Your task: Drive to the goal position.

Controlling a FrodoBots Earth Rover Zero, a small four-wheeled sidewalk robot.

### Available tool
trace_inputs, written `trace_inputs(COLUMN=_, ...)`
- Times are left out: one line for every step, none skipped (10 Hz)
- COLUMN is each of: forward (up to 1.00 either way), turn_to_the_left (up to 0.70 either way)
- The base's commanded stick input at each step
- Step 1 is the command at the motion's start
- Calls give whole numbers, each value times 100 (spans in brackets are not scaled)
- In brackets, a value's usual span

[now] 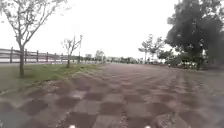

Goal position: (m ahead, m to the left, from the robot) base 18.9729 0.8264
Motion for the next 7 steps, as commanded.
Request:
trace_inputs(forward=85, turn_to_the_left=0)
trace_inputs(forward=85, turn_to_the_left=0)
trace_inputs(forward=85, turn_to_the_left=0)
trace_inputs(forward=85, turn_to_the_left=0)
trace_inputs(forward=85, turn_to_the_left=0)
trace_inputs(forward=85, turn_to_the_left=0)
trace_inputs(forward=85, turn_to_the_left=0)
